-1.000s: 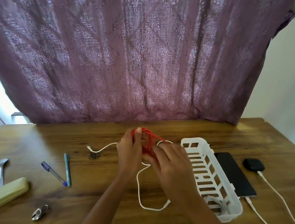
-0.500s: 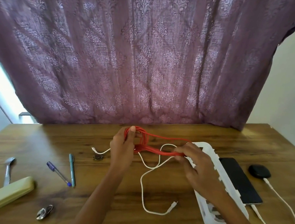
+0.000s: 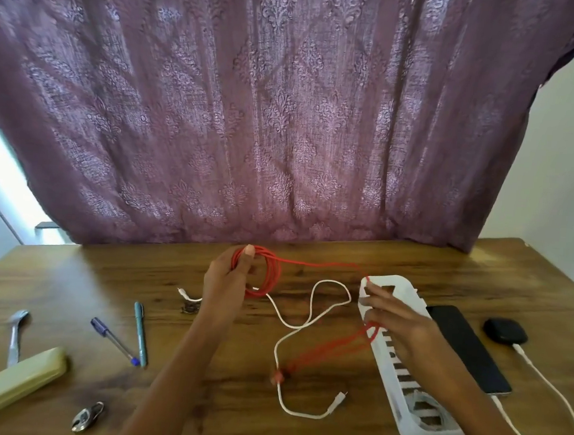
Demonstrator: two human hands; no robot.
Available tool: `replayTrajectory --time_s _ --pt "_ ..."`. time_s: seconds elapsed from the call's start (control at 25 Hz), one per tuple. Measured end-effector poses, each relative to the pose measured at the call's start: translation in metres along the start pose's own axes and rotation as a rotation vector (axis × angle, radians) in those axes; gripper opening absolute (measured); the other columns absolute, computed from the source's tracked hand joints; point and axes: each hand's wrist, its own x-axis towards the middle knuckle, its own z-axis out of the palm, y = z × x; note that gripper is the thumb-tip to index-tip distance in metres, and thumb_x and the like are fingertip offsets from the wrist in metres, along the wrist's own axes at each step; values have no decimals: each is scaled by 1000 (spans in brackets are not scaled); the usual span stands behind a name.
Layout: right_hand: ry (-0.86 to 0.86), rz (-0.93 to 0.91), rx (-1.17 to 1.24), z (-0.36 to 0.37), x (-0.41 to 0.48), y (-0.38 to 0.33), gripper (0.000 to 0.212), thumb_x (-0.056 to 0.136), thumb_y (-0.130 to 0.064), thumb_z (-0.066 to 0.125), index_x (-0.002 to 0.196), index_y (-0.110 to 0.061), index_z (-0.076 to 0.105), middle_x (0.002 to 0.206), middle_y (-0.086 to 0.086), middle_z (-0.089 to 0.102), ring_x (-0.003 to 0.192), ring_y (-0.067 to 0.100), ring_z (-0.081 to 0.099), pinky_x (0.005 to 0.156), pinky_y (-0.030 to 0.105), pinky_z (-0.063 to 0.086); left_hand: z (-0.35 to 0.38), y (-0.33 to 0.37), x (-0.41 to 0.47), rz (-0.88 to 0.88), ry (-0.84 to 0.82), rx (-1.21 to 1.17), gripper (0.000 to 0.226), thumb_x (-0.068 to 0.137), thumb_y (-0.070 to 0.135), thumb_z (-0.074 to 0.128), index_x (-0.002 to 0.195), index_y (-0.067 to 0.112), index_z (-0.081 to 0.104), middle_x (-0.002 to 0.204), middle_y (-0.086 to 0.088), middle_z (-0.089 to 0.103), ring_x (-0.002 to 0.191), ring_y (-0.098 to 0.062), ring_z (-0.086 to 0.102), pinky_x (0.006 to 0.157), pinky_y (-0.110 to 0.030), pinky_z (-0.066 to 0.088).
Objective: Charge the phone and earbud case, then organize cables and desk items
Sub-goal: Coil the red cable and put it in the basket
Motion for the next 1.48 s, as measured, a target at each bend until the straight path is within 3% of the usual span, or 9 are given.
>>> replayTrajectory --time_s 0.16,0.28,0.44,0.56,0.68,0.88,1.08,1.28,1.48 --pt "-213 134 79 23 -7 -5 54 84 12 43 131 -15 51 147 -3 34 141 14 21 114 18 12 12 10 -9 -84 -44 -157 25 96 24 45 84 17 66 82 -4 68 77 -17 62 72 -31 47" --pt "-268 248 -28 22 5 -32 59 86 6 47 139 -20 40 148 -4 35 139 11 24 113 24 24 19 13 -16 -81 -50 -196 26 96 25 45 85 15 66 83 -2 68 80 -16 61 73 -30 47" --pt "252 340 326 4 44 -87 29 91 -28 55 119 -21 54 98 -14 64 86 0 62 72 13 49 35 16 -27 -42 -57 -206 28 97 24 44 89 10 66 83 -6 68 77 -13 62 66 -20 51" --pt "339 430 296 7 63 -95 33 87 -32 59 115 -15 60 95 -5 68 83 5 63 72 11 47 42 17 -37 -56 -91 -244 28 97 24 43 92 7 65 87 -12 68 79 -17 63 73 -31 53" --pt "343 495 278 9 66 -91 34 85 -22 65 117 -10 62 102 3 70 92 12 64 82 23 51 41 20 -41 -100 -168 -360 26 96 23 43 88 9 63 78 -6 68 73 -15 64 75 -36 54" --pt "172 615 632 -7 69 -85 26 73 -17 76 98 -14 69 83 -10 70 74 -2 66 68 8 50 38 15 -47 -139 -235 -413 27 94 29 44 83 14 63 68 0 68 65 -13 63 64 -33 54" --pt "92 601 510 -10 72 -78 11 81 -14 67 91 -11 72 80 -2 71 71 5 64 60 7 47 43 10 -53 -79 -280 -410 33 82 38 48 90 11 66 90 -16 67 87 -29 60 86 -49 49" --pt "108 522 276 4 64 -70 16 89 -20 58 97 -13 70 89 0 68 80 9 61 63 2 39 46 5 -54 -26 -310 -354 28 81 36 49 90 16 67 86 -7 69 85 -22 62 85 -45 49" --pt "159 662 616 -5 63 -70 27 87 -16 62 112 -23 55 93 -2 67 81 4 63 66 9 49 41 1 -49 -77 -400 -342 34 87 33 48 104 9 65 98 -11 71 89 -22 66 75 -30 54"
